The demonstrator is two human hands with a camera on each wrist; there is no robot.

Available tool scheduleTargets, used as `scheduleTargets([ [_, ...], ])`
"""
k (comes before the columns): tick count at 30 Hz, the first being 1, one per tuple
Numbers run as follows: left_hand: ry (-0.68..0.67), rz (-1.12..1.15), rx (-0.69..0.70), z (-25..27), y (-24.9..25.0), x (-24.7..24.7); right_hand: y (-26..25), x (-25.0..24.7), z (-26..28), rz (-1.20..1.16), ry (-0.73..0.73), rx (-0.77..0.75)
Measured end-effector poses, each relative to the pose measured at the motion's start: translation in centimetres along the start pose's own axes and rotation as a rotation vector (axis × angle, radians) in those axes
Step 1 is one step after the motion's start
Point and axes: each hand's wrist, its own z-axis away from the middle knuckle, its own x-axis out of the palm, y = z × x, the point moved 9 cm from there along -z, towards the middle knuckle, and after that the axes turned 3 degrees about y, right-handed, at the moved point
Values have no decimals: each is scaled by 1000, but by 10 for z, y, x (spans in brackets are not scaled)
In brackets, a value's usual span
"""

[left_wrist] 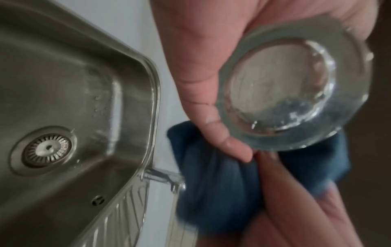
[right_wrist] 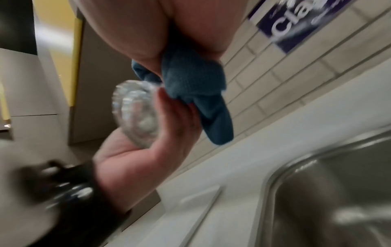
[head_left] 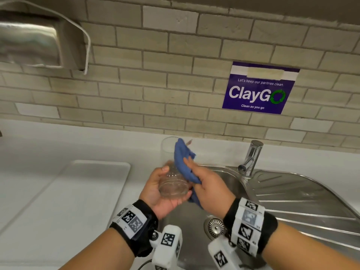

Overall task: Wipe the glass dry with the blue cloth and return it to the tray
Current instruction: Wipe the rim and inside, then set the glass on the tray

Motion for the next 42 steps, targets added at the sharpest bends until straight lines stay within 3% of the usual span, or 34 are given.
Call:
scheduleTargets([
  [4,33,-75,19,3,6,-12,3,7,-3,-169,0,48],
  [12,-40,-242,284,10,33,3,28,36,-4,-781,8,325],
  [17,-4,-332,398,12,42,5,33,52,1,-1055,-26,477],
  [21,108,-448,440,13,47,-13,38,72,12,-1259,-99,670],
  [26,141,-647,462,18,51,-16,40,77,13,-1218,-180,754],
  [36,232,-611,459,32,56,-34,40,81,15,-1105,-194,795],
  [39,323,-614,500,40,77,-47,30,79,15,-1125,-252,769],
  [42,476,-563,524,57,98,-78,29,61,4,-1210,-177,713],
])
